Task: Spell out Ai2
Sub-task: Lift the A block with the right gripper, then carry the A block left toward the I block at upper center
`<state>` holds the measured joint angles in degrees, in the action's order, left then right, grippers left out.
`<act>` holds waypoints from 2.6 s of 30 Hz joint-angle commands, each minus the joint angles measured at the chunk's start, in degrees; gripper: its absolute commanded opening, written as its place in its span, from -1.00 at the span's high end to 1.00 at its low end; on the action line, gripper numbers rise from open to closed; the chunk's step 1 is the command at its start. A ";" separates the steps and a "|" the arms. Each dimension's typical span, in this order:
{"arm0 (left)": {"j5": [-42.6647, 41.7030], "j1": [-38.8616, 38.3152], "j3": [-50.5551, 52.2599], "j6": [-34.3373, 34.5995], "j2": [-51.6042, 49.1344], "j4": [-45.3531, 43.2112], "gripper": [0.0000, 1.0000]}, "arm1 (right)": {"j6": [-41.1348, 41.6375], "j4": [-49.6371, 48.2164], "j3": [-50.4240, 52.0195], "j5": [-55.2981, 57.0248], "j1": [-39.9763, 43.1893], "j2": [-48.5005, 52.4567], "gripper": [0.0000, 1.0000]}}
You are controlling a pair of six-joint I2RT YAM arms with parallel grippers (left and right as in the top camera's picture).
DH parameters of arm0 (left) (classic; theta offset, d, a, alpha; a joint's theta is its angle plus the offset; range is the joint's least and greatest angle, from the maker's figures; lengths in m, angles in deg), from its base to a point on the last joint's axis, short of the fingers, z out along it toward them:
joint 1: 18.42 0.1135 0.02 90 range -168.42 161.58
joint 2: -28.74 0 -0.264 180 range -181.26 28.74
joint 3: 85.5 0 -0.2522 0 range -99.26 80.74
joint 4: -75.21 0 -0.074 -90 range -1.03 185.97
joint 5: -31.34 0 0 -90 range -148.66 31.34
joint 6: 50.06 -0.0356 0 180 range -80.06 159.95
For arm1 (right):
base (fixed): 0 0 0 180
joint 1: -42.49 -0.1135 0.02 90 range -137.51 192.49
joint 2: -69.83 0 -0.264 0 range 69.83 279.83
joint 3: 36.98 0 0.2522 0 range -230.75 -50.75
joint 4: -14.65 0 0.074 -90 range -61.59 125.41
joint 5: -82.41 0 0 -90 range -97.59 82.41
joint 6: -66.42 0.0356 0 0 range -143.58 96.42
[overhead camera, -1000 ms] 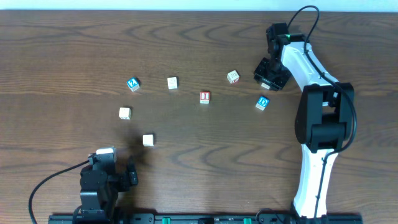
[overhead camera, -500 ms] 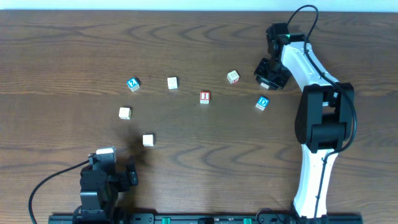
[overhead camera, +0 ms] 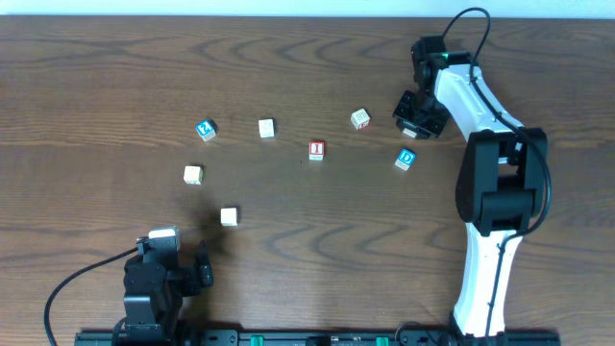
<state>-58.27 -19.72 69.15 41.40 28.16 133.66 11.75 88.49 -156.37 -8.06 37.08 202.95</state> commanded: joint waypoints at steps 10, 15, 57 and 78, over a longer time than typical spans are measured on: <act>0.42 -0.17 1.31 -0.20 0.37 1.88 -0.91 | -1.81 3.04 -5.42 -0.44 0.55 0.26 0.55; 0.42 -0.17 1.31 -0.20 0.37 1.88 -0.91 | -3.28 4.96 -8.83 -1.53 0.44 0.26 0.64; 0.42 -0.17 1.31 -0.20 0.37 1.88 -0.91 | 6.45 16.00 -24.76 4.09 -35.52 7.65 0.97; 0.42 -0.17 1.31 -0.20 0.37 1.88 -0.91 | 5.77 14.32 -24.74 4.66 -34.21 10.36 0.96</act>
<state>-58.27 -19.72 69.15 41.40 28.16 133.66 17.85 103.09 -180.43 -4.59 2.31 212.05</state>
